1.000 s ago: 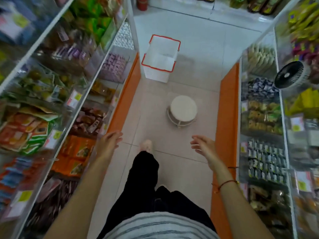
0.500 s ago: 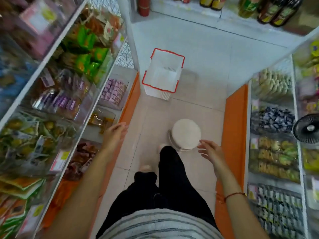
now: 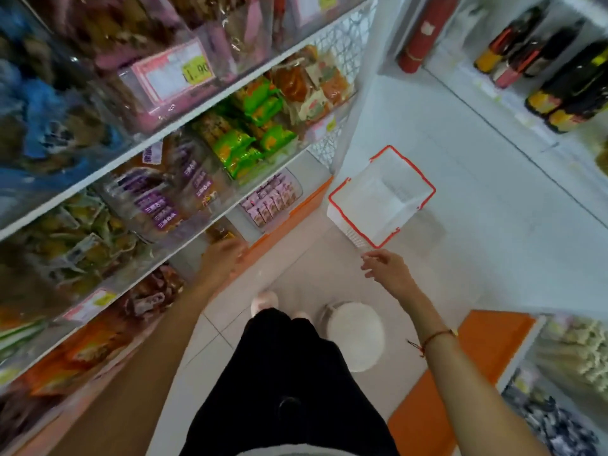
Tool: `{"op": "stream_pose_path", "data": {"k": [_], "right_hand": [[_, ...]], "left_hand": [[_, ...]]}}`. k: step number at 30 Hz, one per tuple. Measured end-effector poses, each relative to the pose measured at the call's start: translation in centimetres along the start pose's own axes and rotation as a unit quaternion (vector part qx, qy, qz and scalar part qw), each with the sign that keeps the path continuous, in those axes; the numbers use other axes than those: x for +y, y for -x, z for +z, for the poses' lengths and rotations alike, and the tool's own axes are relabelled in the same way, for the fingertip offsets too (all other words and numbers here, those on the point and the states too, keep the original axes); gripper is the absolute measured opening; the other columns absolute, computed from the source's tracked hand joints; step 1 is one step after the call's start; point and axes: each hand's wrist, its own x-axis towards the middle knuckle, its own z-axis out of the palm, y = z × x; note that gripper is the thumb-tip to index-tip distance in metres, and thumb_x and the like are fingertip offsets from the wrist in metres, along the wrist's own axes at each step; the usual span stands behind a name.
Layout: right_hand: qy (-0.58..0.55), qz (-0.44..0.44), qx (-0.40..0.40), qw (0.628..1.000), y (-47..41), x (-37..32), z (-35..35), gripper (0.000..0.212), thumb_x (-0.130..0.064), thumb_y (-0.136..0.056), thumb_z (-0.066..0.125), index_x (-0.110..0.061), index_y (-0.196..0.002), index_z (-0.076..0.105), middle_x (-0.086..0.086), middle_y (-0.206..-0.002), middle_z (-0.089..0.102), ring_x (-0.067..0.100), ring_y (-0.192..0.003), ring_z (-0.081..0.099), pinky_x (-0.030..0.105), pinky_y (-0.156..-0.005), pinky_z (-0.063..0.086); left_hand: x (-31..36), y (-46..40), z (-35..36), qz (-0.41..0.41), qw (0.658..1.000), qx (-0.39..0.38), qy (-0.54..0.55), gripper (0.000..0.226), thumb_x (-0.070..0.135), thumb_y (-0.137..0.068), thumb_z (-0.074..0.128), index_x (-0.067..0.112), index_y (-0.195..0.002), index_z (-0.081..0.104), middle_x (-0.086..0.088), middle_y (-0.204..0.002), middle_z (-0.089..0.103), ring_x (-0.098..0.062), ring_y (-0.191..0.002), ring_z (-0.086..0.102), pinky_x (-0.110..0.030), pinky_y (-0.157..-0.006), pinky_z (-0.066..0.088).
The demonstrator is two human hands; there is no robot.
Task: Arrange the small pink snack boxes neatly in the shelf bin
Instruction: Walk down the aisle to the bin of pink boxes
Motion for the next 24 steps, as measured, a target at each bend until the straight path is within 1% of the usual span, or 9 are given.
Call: {"op": "stream_pose_path", "data": {"k": [3,6,10,11,13,16,18,21,24], "right_hand": [[0.087,-0.029,-0.063,0.994,-5.7,-3.9,1.3,0.016,-0.006,-0.096,0.047,-0.004,-0.084,0.058,0.013,-0.087,0.054,0.004,-0.059,0.06,0.021,-0.059,0.045],[0.281,-0.086,-0.074,0.953,-11.8,-6.8,4.1,0.024,-0.026,-0.093,0.048,-0.013,-0.107,0.063,0.001,-0.101,0.058,0.019,-0.096,0.058,0.028,-0.078,0.042],[0.397,-0.121,-0.136,0.9,-20.6,-7.9,8.5,0.034,-0.022,-0.09,0.047,-0.007,-0.118,0.058,0.012,-0.12,0.062,0.03,-0.109,0.058,0.032,-0.086,0.047],[0.414,-0.127,-0.138,0.891,-23.0,-7.8,9.5,0.035,-0.02,-0.09,0.047,-0.004,-0.12,0.056,0.015,-0.122,0.06,0.032,-0.109,0.058,0.035,-0.087,0.048],[0.441,-0.142,-0.118,0.878,-27.8,-7.2,11.3,0.039,-0.021,-0.091,0.047,-0.004,-0.126,0.048,0.017,-0.127,0.056,0.034,-0.113,0.055,0.037,-0.086,0.045],[0.438,-0.171,-0.118,0.874,-34.9,-5.5,13.3,0.061,-0.035,-0.095,0.045,-0.007,-0.145,0.025,0.017,-0.143,0.041,0.033,-0.127,0.045,0.04,-0.096,0.04],[0.446,-0.223,-0.131,0.857,-38.6,-4.1,14.0,0.065,-0.042,-0.097,0.042,-0.009,-0.148,0.019,0.015,-0.145,0.039,0.032,-0.129,0.044,0.04,-0.099,0.038],[0.422,-0.366,-0.118,0.821,-42.7,-2.4,14.5,0.044,-0.04,-0.097,0.043,-0.02,-0.137,0.039,0.001,-0.118,0.063,0.023,-0.103,0.062,0.035,-0.084,0.047],[0.383,-0.484,-0.106,0.779,-45.2,-1.3,15.0,0.026,-0.033,-0.095,0.046,-0.023,-0.118,0.049,-0.008,-0.088,0.067,0.016,-0.074,0.066,0.036,-0.069,0.054]], "left_hand": [[0.6,-2.9,0.7,-0.047,0.998,0.003,0.05,0.022,0.012,-0.097,0.051,0.018,-0.076,0.055,-0.003,-0.08,0.056,-0.012,-0.067,0.053,-0.021,-0.058,0.045],[0.6,-7.3,2.4,-0.088,0.992,0.018,0.087,0.011,0.012,-0.097,0.051,0.013,-0.087,0.057,-0.006,-0.091,0.06,-0.014,-0.076,0.057,-0.025,-0.067,0.052],[-0.8,-14.8,6.1,-0.127,0.987,0.065,0.079,0.012,0.008,-0.096,0.048,0.006,-0.09,0.058,-0.012,-0.094,0.057,-0.017,-0.074,0.055,-0.022,-0.063,0.048],[-1.3,-16.7,7.1,-0.134,0.986,0.061,0.082,0.012,0.009,-0.097,0.048,0.003,-0.1,0.058,-0.013,-0.097,0.058,-0.021,-0.08,0.057,-0.027,-0.072,0.052],[-2.8,-20.7,9.1,-0.163,0.98,0.065,0.092,0.038,0.017,-0.099,0.047,-0.006,-0.129,0.048,-0.021,-0.124,0.055,-0.033,-0.111,0.056,-0.04,-0.097,0.047],[-5.3,-25.9,11.7,-0.196,0.96,0.135,0.15,0.063,0.032,-0.099,0.049,-0.005,-0.145,0.025,-0.024,-0.148,0.035,-0.036,-0.132,0.041,-0.042,-0.107,0.036],[-7.2,-28.5,13.2,-0.14,0.954,0.188,0.186,0.064,0.033,-0.097,0.053,0.001,-0.145,0.027,-0.02,-0.146,0.038,-0.034,-0.132,0.043,-0.044,-0.109,0.037],[-10.2,-30.3,14.4,0.031,0.935,0.337,0.109,0.048,0.018,-0.098,0.051,0.004,-0.142,0.037,-0.01,-0.144,0.043,-0.018,-0.124,0.047,-0.016,-0.098,0.035],[-12.5,-32.2,14.5,0.124,0.898,0.412,0.093,0.038,0.019,-0.1,0.044,0.024,-0.138,0.043,-0.005,-0.126,0.056,-0.023,-0.105,0.058,-0.026,-0.08,0.043]]}}
